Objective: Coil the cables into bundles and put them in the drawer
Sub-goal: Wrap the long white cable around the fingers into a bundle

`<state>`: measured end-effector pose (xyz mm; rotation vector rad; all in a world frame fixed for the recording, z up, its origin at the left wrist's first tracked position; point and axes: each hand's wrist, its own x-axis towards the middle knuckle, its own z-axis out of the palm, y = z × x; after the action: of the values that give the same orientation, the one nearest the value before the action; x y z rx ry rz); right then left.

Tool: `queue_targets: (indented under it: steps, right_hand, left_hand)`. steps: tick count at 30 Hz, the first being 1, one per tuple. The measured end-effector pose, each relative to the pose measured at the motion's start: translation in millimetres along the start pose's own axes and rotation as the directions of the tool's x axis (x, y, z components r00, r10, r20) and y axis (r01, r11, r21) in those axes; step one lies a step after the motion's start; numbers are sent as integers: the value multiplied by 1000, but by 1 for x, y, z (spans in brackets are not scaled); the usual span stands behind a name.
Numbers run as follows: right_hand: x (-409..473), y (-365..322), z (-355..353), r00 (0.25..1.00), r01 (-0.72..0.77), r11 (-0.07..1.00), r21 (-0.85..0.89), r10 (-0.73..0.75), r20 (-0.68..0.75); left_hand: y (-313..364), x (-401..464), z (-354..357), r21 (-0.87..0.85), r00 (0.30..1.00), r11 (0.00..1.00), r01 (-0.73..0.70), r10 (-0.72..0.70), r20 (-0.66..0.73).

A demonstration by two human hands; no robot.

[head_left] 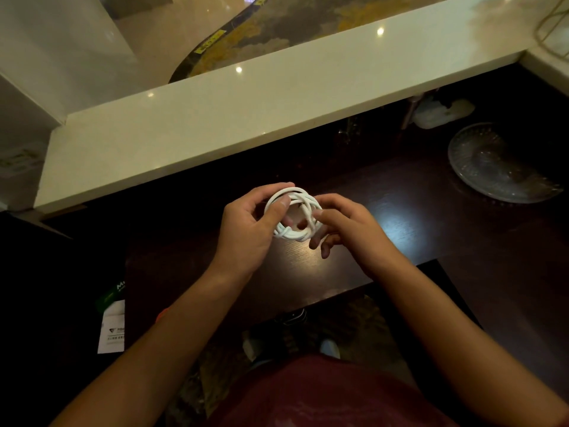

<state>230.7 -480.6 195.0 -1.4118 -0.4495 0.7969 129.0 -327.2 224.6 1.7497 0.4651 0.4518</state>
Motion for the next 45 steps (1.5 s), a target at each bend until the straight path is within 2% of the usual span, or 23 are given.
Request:
queue_targets:
  steps: [14, 20, 29, 36, 39, 41, 42, 44, 45]
  right_hand:
    - [4, 3, -5, 1000, 2, 991, 134, -1, -3]
    - [4, 3, -5, 1000, 5, 988, 152, -7, 7]
    - [3, 3, -5, 999, -23, 991, 132, 25, -20]
    - [1, 1, -4, 998, -60, 995, 76, 61, -13]
    - [3, -2, -8, 995, -50, 998, -24, 47, -91]
    - [3, -5, -9, 970, 58, 968, -242, -111, -215]
    - [1, -8, -9, 945, 124, 919, -375, -224, -237]
    - [-4, -17, -5, 905, 249, 785, -567, -397, -152]
    - [-5, -21, -2, 899, 291, 733, -615, -430, -87]
  left_hand:
    - [0, 3, -15, -186, 982, 966, 179, -165, 91]
    - [-2, 0, -17, -161, 979, 974, 159, -134, 153]
    - [3, -6, -13, -171, 949, 957, 235, -188, 254]
    - [4, -10, -8, -96, 967, 978, 185, -163, 195]
    - [1, -8, -9, -124, 967, 969, 214, -191, 170]
    - [-1, -7, -10, -130, 967, 967, 221, -200, 158]
    - [-1, -7, -10, -128, 967, 966, 223, -202, 156]
    - [-3, -7, -10, -117, 965, 966, 231, -211, 158]
    - [-4, -7, -10, -104, 963, 967, 235, -216, 163]
